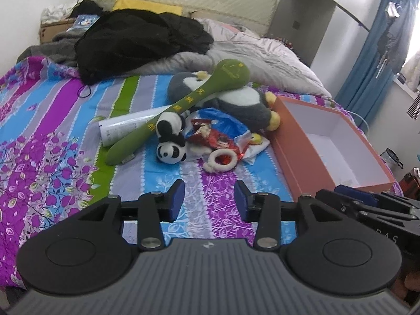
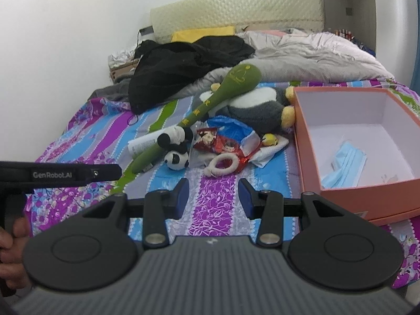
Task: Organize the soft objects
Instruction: 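Reach the left tool to the panda plush while the right tool reaches the white ring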
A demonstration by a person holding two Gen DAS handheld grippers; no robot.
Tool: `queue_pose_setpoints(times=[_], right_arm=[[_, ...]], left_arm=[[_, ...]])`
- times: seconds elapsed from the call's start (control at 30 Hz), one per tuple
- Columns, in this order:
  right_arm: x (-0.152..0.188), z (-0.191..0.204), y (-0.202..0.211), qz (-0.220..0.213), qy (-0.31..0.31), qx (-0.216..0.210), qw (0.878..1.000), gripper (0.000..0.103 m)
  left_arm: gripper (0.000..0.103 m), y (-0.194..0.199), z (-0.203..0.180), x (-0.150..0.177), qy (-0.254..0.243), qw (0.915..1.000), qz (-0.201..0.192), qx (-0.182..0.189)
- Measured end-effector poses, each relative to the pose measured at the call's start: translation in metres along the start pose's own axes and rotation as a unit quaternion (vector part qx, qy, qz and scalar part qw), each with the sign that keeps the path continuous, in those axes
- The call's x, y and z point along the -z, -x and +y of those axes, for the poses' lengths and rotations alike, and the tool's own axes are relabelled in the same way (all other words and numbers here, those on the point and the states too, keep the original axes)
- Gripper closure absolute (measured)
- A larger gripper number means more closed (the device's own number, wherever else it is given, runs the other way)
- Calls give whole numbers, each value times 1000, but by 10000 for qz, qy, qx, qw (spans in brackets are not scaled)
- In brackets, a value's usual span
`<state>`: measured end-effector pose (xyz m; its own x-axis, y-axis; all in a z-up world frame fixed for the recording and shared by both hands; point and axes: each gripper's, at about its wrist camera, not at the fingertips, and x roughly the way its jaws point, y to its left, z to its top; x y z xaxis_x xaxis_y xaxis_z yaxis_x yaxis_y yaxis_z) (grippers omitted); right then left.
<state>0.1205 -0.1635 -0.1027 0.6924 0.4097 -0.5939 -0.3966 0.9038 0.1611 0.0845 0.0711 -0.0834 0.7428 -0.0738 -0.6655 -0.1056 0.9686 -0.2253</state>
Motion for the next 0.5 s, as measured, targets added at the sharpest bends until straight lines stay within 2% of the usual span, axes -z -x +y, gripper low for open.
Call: queue_pose_setpoints(times=[0.5], right_arm=[[-7, -5, -85, 611, -39, -1, 9981, 59]], left_arm=[[55, -82, 36, -11, 293, 9982, 496, -163]])
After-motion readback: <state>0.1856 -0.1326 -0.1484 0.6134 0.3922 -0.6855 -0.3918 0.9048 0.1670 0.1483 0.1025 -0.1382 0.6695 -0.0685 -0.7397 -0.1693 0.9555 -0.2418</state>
